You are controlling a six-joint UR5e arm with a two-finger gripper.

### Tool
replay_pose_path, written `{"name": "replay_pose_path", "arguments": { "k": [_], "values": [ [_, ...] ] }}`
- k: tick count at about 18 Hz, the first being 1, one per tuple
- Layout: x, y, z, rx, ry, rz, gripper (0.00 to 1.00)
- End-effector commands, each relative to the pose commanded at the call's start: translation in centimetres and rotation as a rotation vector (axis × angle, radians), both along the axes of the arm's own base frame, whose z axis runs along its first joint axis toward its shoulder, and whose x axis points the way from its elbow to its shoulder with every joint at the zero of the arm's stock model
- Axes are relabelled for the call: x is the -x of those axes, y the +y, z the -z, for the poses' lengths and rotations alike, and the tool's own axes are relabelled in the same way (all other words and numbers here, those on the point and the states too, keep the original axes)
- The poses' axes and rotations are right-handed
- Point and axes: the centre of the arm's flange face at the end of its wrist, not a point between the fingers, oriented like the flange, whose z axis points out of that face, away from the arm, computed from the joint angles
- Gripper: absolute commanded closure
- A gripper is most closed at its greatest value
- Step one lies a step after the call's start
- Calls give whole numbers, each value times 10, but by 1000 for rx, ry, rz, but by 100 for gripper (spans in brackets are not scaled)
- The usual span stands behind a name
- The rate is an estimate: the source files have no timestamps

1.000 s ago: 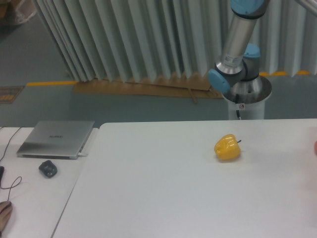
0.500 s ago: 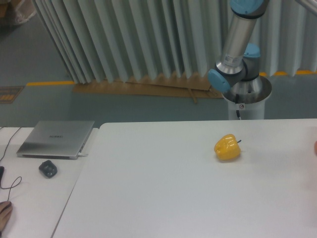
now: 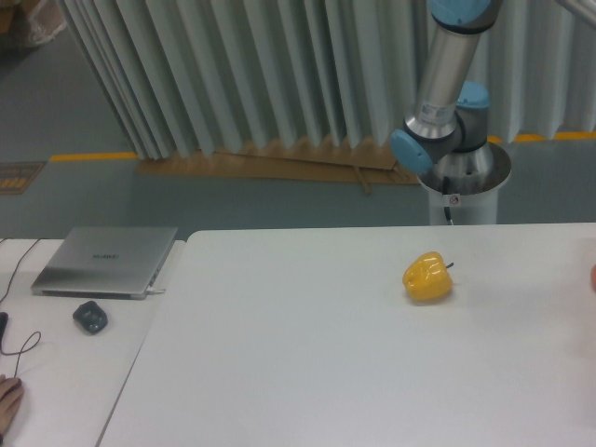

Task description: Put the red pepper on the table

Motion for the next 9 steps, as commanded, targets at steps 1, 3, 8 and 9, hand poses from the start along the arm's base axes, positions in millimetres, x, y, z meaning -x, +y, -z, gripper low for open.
{"name": "replay_pose_path", "arguments": {
  "k": [1,3,8,9],
  "values": [
    [0,0,1,0,-2,2,35],
    [1,0,2,-23,-5,-4,0],
    [4,-1,7,-42,-14,37,0],
    [4,-2,7,-43,-6,36,4]
  ]
}}
